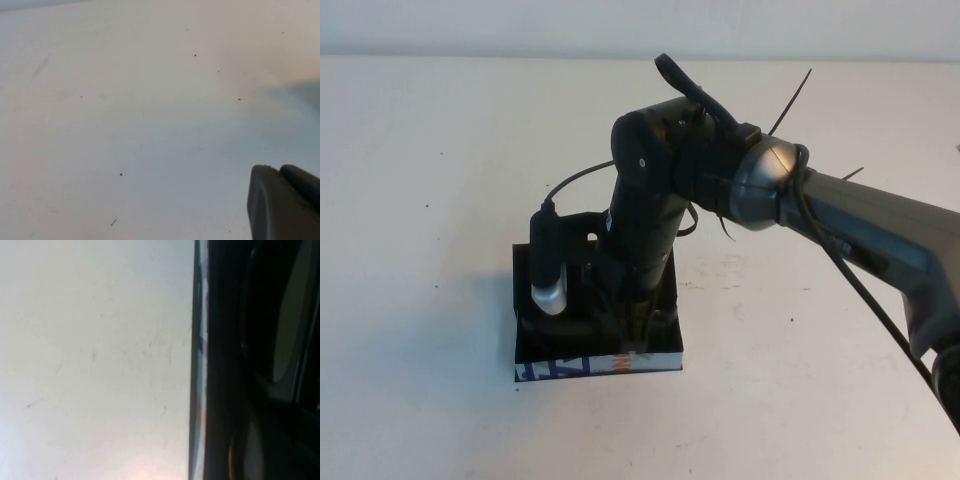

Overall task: Return glasses to glasses case
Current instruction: Place the glasses in the glasses case

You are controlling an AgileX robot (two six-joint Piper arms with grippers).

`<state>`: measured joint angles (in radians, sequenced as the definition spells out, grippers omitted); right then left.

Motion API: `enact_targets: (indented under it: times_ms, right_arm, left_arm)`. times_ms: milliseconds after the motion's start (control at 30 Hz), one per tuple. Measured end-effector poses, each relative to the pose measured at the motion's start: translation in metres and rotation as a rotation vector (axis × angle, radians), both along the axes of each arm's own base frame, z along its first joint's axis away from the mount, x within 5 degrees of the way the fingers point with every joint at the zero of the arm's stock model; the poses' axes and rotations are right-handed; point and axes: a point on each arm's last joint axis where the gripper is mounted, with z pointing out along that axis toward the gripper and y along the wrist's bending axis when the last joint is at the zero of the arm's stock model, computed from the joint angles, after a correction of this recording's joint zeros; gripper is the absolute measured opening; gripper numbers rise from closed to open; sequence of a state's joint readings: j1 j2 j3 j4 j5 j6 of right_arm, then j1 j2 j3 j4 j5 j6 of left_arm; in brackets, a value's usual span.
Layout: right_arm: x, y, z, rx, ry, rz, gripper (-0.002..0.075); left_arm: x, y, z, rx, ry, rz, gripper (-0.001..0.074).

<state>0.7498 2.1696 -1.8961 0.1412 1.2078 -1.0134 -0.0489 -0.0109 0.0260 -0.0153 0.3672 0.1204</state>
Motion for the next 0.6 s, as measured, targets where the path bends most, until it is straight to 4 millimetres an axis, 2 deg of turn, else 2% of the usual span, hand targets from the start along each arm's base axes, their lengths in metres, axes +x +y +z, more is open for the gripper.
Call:
enact_targets:
  times_ms: [600]
  right_arm:
    - [0.0001,0.0014,-0.0047,0.001,0.015,0.0,0.0029]
  left_arm:
    - [0.0,0.0,0.0,0.0,0.0,0.0,-0.0001]
